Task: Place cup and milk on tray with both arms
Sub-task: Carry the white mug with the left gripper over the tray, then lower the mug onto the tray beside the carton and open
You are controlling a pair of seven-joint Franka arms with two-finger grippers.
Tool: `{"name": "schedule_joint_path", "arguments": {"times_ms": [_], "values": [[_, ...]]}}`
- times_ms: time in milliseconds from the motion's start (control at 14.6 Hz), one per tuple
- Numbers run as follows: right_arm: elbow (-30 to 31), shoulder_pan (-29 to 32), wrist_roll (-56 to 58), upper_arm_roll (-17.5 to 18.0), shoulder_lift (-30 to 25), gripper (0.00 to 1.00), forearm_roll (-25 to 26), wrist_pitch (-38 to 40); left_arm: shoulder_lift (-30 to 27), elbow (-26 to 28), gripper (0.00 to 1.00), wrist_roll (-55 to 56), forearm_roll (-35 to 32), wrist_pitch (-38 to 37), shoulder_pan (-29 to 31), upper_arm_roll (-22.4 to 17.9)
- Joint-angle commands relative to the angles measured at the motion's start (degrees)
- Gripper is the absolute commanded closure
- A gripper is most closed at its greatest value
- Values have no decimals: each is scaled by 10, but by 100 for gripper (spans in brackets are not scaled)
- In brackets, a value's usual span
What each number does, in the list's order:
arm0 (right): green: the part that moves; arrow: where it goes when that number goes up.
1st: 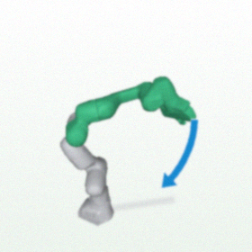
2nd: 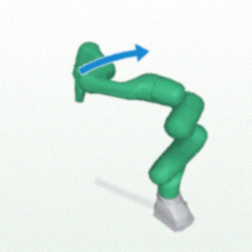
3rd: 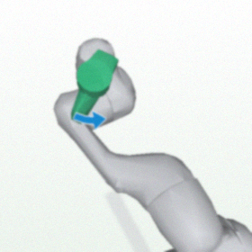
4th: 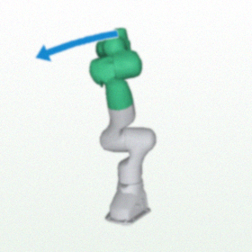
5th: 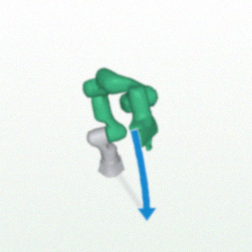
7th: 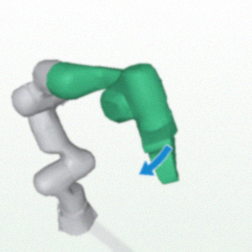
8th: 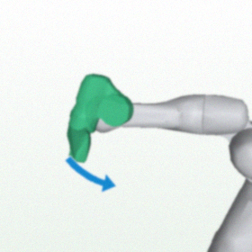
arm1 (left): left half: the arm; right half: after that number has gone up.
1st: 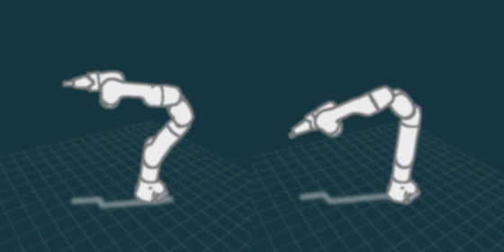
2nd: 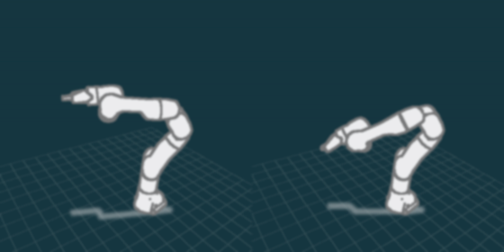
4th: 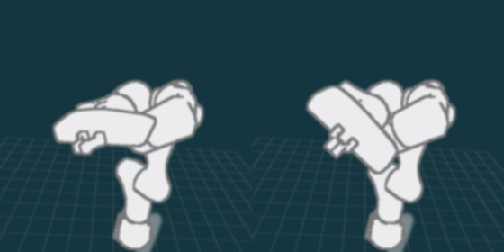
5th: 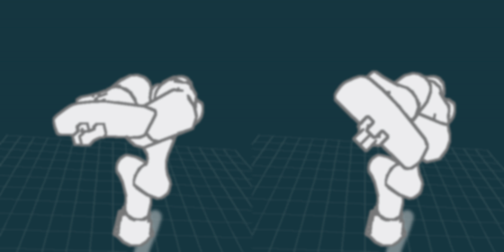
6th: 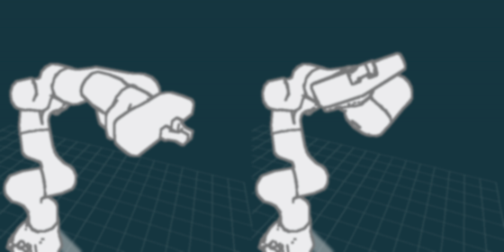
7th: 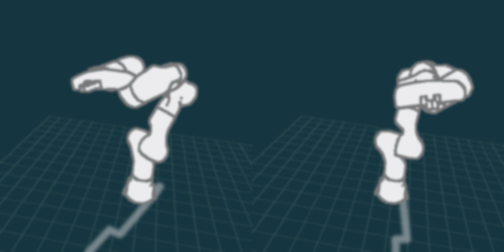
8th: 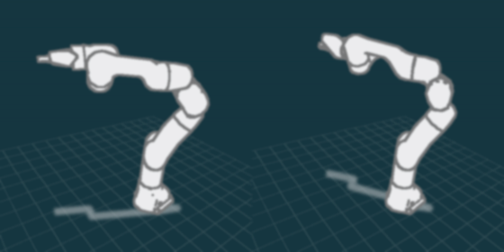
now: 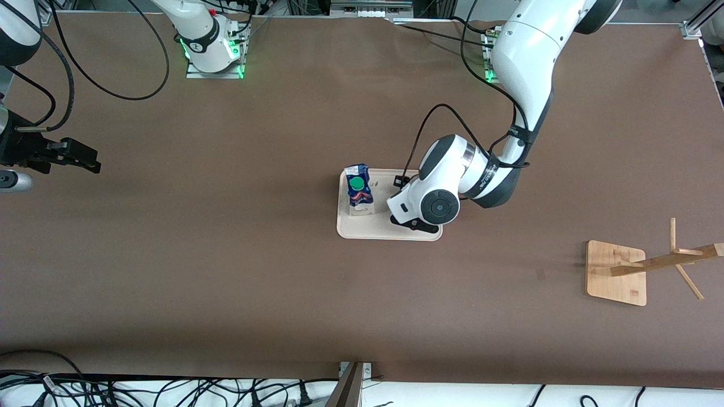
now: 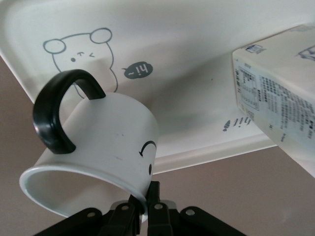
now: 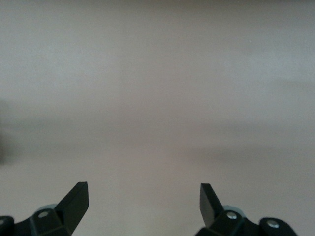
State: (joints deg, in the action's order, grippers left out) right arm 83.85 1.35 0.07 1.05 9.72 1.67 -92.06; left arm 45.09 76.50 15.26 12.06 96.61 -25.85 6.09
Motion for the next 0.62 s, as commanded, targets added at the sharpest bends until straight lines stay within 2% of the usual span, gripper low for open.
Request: {"name": "schedule_joint_path", "arguments": {"times_ms": [0,343,412,549], "values": [[10,9,-58,11,-8,0,9,0,13,-25,100,29,7,-18,-13,-13],[10,10,-54,10,-8,0,12,1,24,-41,100,50,5,-18,-22,-13],[10,10,-46,9,-8,0,12,1,25,-42,89,50,5,-18,-22,-13],[10,9,-9,9,-8,0,13,2,25,-42,56,49,4,-18,-21,-13]]}}
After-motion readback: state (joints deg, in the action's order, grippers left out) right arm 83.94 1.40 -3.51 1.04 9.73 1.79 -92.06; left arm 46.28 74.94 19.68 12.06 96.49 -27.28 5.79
